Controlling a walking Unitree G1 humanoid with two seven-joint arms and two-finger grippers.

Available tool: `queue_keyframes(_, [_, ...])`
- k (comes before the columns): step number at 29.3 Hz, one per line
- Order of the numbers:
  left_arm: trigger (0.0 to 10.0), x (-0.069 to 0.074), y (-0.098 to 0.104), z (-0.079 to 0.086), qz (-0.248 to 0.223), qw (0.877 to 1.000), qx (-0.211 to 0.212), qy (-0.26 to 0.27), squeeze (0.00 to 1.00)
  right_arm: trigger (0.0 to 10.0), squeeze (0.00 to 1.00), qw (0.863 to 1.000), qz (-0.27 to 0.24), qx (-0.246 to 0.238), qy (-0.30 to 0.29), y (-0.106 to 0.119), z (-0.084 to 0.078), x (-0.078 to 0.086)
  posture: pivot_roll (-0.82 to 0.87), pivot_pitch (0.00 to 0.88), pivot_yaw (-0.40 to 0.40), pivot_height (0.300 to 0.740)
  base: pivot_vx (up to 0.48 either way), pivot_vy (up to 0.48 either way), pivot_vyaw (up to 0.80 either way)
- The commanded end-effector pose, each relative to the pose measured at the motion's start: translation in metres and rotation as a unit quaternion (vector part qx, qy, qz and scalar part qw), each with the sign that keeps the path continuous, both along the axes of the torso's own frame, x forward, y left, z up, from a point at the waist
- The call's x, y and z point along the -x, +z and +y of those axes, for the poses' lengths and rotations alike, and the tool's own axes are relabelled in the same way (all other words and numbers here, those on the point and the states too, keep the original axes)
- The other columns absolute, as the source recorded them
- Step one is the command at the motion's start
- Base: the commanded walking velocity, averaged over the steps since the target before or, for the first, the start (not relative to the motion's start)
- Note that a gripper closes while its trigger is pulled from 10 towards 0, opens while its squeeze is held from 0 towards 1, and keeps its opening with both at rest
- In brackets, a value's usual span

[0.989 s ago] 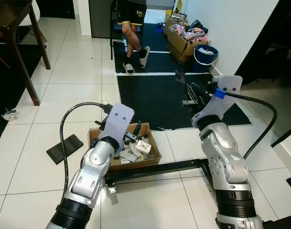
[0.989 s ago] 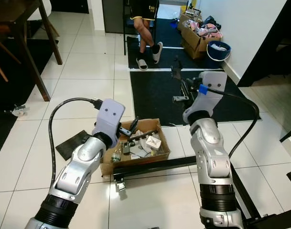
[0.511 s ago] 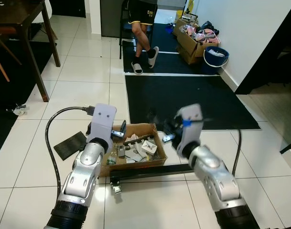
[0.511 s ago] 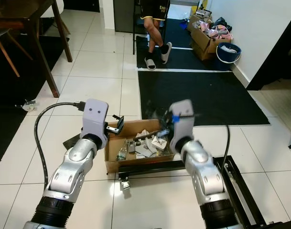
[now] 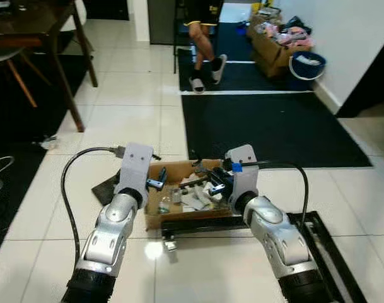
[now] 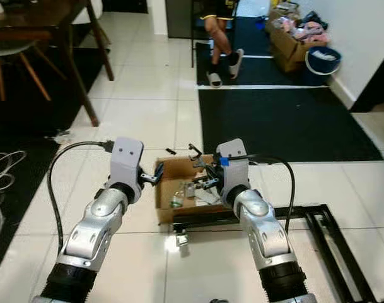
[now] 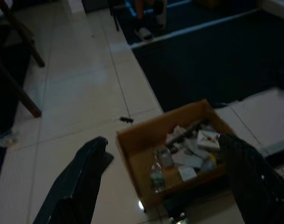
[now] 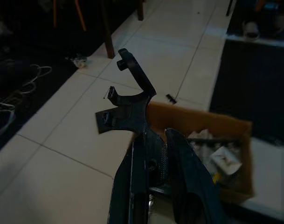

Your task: Picking trash to rubbish bin

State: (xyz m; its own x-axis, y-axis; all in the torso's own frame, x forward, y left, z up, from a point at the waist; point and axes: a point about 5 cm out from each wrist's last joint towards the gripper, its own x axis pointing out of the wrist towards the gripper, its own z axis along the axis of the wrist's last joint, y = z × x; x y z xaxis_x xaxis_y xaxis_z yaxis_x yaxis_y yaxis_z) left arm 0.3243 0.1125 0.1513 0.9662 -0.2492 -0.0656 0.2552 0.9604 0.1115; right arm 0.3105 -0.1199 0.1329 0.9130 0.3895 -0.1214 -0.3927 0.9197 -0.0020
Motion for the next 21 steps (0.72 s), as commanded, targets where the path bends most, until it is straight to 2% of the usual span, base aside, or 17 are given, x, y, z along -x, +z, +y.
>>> queue_keyframes(1, [10.0,-0.003,-0.004,-0.003,0.013,1.000,-0.003,-0.014,0.00,10.0,0.00,1.000,-0.004,-0.005,-0.021,-0.002,-0.006,0.004,0.01,0.145,0.095,0.740,0.000,0.000,0.00])
queue_keyframes(8, [10.0,-0.006,0.000,-0.006,0.003,1.000,0.013,-0.027,0.00,10.0,0.00,0.999,-0.006,-0.010,-0.041,-0.004,-0.009,0.005,0.01,0.150,0.093,0.740,0.000,0.000,0.00])
queue_keyframes(10, [10.0,0.005,0.007,-0.014,-0.029,0.993,0.074,-0.092,0.00,10.0,0.00,0.996,-0.009,-0.032,-0.084,-0.007,-0.019,0.003,0.02,0.154,0.076,0.740,0.000,0.000,0.00])
queue_keyframes(11, [10.0,0.005,0.007,-0.014,-0.029,0.993,0.074,-0.092,0.00,10.0,0.00,0.996,-0.009,-0.032,-0.084,-0.007,-0.019,0.003,0.02,0.154,0.076,0.740,0.000,0.000,0.00])
queue_keyframes(13, [10.0,0.011,0.011,-0.015,-0.041,0.986,0.109,-0.115,0.00,10.0,0.00,0.992,-0.011,-0.049,-0.112,-0.009,-0.025,0.003,0.01,0.154,0.071,0.740,0.000,0.000,0.00])
queue_keyframes(14, [10.0,0.011,0.011,-0.015,-0.041,0.986,0.109,-0.115,0.00,10.0,0.00,0.992,-0.011,-0.049,-0.112,-0.009,-0.025,0.003,0.01,0.154,0.071,0.740,0.000,0.000,0.00])
queue_keyframes(15, [10.0,0.014,0.007,-0.008,-0.042,0.986,0.121,-0.109,0.00,10.0,0.00,0.990,-0.030,-0.061,-0.126,-0.012,-0.037,0.004,0.01,0.156,0.066,0.740,0.000,0.000,0.00])
queue_keyframes(19, [10.0,0.015,-0.004,0.000,-0.029,0.990,0.106,-0.089,0.00,10.0,0.00,0.990,-0.034,-0.056,-0.128,-0.018,-0.042,0.007,0.02,0.165,0.047,0.740,0.000,0.000,0.00])
queue_keyframes(21, [10.0,0.013,-0.021,0.011,0.002,0.997,0.066,-0.038,0.00,10.0,0.00,0.991,-0.023,-0.050,-0.120,-0.023,-0.040,0.010,0.01,0.166,0.044,0.740,0.000,0.000,0.00])
